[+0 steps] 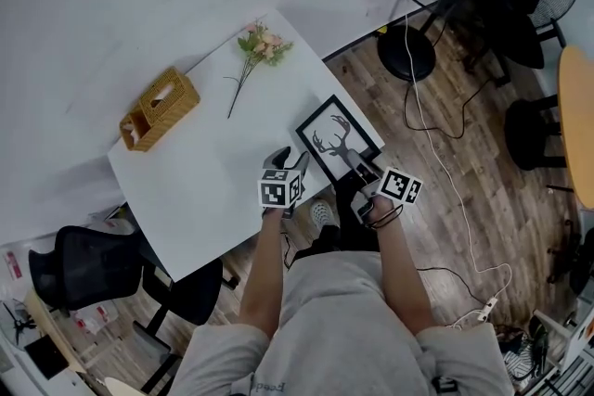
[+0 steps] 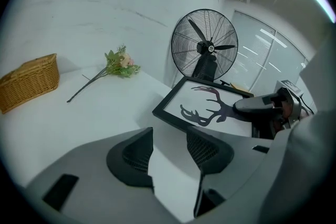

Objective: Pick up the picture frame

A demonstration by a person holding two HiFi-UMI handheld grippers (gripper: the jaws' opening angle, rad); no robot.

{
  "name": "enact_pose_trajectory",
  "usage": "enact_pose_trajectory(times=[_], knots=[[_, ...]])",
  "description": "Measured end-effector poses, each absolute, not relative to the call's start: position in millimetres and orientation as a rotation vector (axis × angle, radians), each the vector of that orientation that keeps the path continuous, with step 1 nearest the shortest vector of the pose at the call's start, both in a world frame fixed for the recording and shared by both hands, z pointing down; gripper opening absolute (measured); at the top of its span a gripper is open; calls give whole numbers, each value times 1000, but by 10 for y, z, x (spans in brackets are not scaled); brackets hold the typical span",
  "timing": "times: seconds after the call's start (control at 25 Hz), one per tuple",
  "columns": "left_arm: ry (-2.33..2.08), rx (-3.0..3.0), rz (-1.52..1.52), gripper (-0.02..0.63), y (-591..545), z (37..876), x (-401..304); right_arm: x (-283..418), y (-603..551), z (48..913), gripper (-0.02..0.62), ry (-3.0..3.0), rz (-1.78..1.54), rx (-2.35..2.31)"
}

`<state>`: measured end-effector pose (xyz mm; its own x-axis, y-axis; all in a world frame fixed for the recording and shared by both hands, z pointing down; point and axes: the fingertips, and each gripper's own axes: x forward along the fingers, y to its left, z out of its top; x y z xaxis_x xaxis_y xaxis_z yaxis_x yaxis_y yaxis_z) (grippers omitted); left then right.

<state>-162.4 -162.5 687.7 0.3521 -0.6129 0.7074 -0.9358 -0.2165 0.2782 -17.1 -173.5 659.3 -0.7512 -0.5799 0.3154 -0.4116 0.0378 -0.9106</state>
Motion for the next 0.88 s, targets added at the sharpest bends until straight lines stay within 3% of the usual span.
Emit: enact_pose_trajectory(times=[0.88], knots=[[-1517,2111,617,215,-1677,6049,-1520,-63,-1940,5735,28,2250,-1526,-1033]])
